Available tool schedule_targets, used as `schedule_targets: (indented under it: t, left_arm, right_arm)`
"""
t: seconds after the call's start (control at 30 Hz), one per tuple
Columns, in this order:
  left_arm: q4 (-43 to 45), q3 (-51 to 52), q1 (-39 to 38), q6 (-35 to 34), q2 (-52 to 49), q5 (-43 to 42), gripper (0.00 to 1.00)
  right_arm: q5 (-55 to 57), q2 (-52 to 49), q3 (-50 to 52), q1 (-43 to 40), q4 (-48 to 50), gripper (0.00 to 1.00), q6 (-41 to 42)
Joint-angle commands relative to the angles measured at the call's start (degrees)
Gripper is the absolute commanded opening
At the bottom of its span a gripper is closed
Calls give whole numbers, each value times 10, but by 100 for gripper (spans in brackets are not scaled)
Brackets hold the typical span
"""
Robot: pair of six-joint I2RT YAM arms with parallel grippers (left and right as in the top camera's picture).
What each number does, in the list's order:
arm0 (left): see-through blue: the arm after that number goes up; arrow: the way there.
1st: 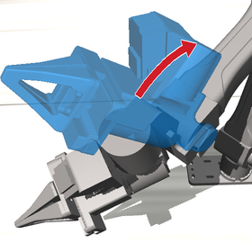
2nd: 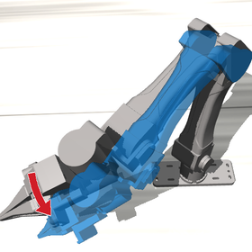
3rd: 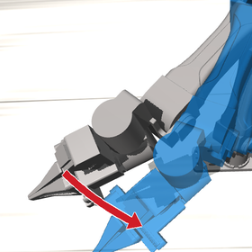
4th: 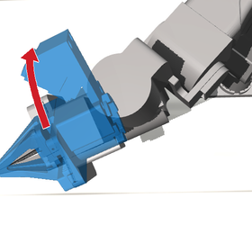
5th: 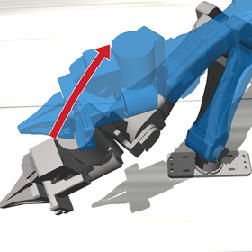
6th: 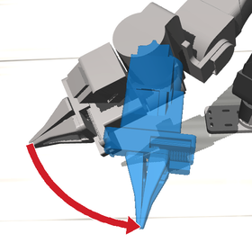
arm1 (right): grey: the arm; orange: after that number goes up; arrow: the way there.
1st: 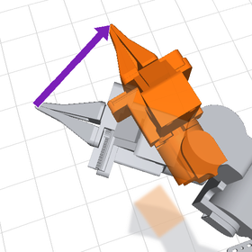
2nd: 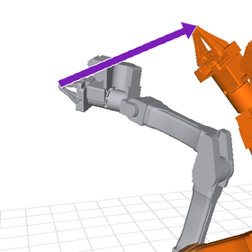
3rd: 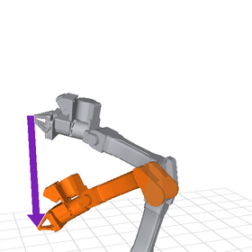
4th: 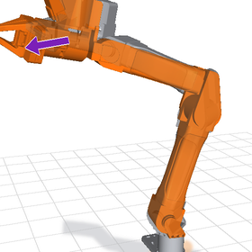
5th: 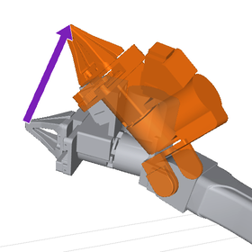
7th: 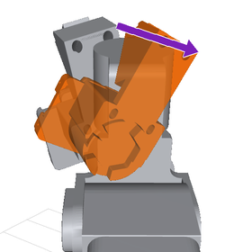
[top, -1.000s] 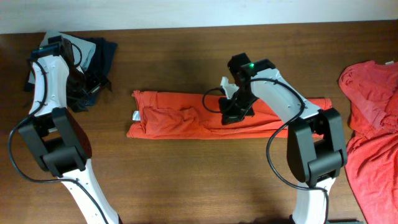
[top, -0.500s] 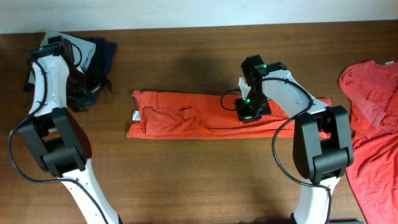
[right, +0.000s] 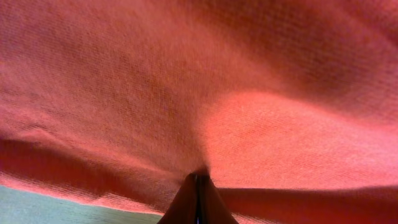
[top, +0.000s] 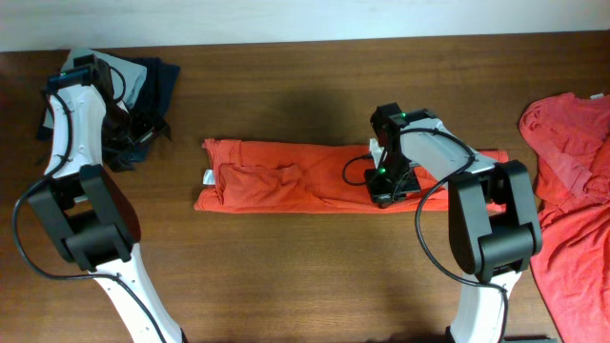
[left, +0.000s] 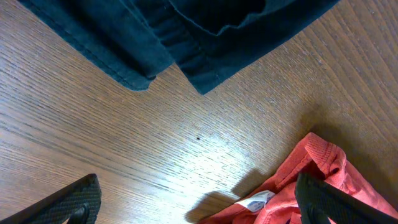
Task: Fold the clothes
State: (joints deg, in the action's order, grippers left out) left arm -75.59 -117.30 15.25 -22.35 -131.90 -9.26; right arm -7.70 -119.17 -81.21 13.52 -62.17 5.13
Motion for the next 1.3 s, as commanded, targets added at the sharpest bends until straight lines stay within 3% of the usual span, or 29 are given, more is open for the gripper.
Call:
schedule_targets:
  t: [0.0, 0.3, 0.73, 1.27]
  left_arm:
    - [0, -7, 0, -3, 4, -4, 99]
    - [0, -7, 0, -3, 4, -4, 99]
    - [0, -7, 0, -3, 4, -4, 99]
    - [0, -7, 0, -3, 4, -4, 99]
  right_arm:
    - [12, 5, 14, -2, 5, 4, -2]
    - [11, 17, -1, -8, 0, 4, -2]
    - [42, 46, -22, -92, -5, 4, -4]
    - [64, 45, 34, -160, -13, 4, -3]
